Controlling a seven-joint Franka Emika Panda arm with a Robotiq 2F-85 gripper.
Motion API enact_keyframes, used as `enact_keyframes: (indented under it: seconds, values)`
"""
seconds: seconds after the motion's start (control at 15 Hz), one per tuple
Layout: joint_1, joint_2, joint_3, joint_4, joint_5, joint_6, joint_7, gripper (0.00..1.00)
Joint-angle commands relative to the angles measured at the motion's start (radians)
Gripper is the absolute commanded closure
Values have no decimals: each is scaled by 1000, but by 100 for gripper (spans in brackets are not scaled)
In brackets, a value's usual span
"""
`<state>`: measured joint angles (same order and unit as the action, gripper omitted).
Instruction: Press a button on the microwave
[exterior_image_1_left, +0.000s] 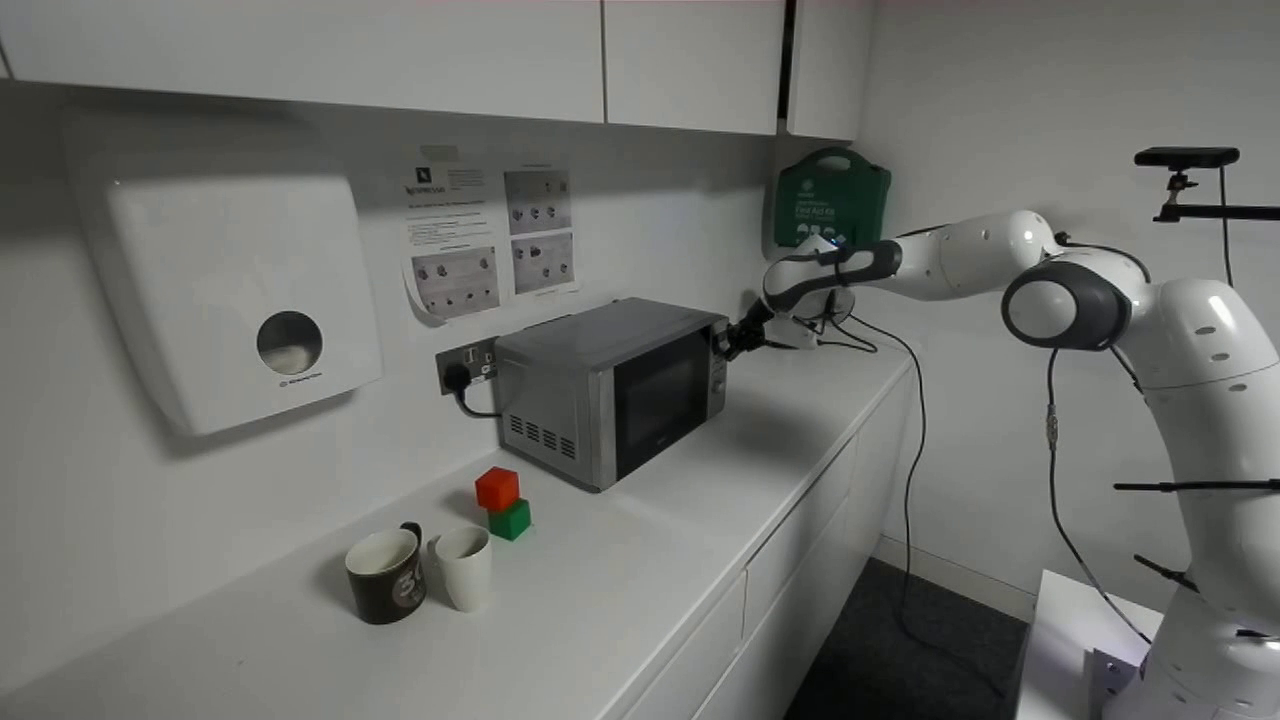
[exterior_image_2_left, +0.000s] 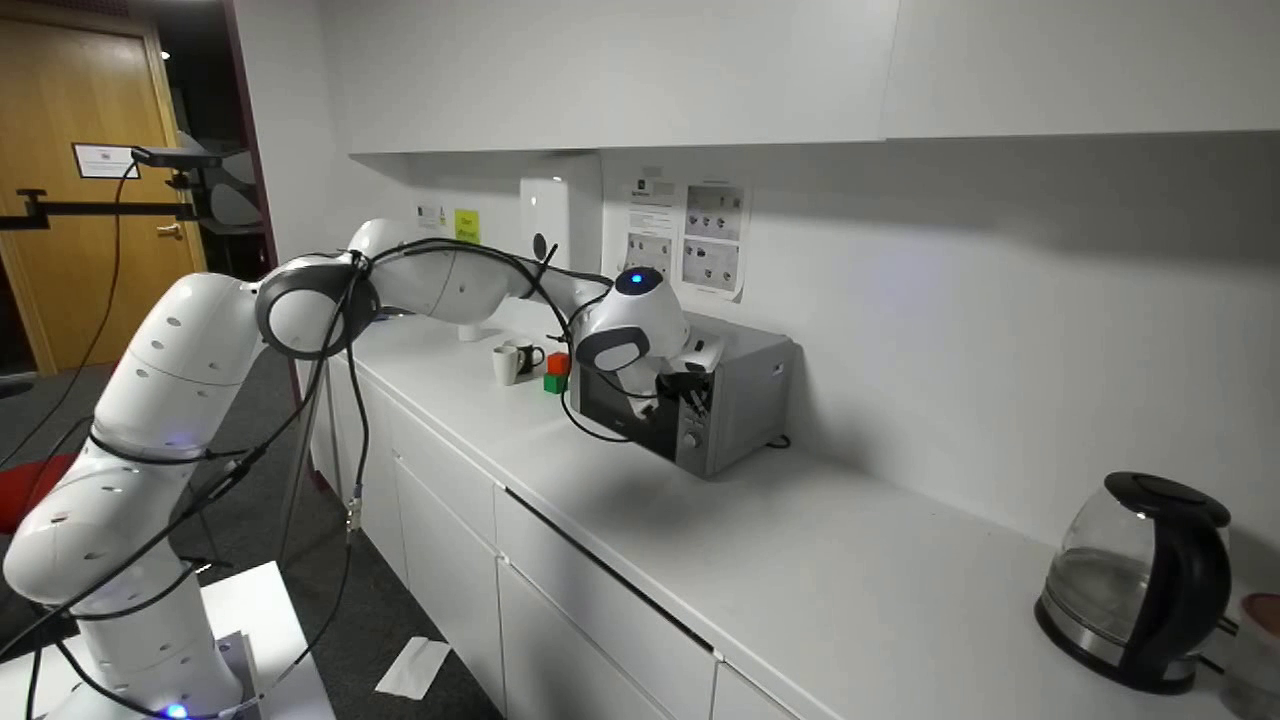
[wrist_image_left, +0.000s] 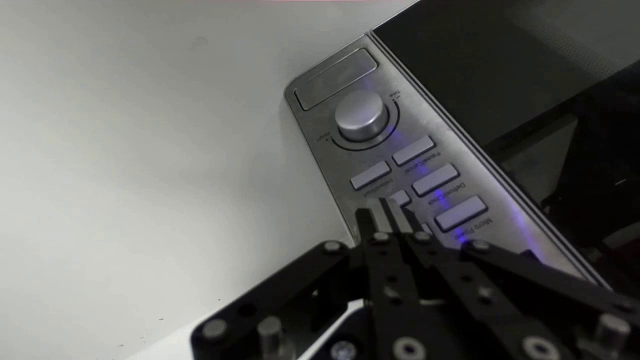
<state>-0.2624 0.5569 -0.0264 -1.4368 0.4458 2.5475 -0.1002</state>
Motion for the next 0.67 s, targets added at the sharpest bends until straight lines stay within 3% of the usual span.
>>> enact_keyframes:
  seconds: [0.0, 0.6]
  values:
    - [-7, 6, 32, 70, -19, -26, 4, 100]
    - [-1, 20, 34, 101, -56, -58, -1, 100]
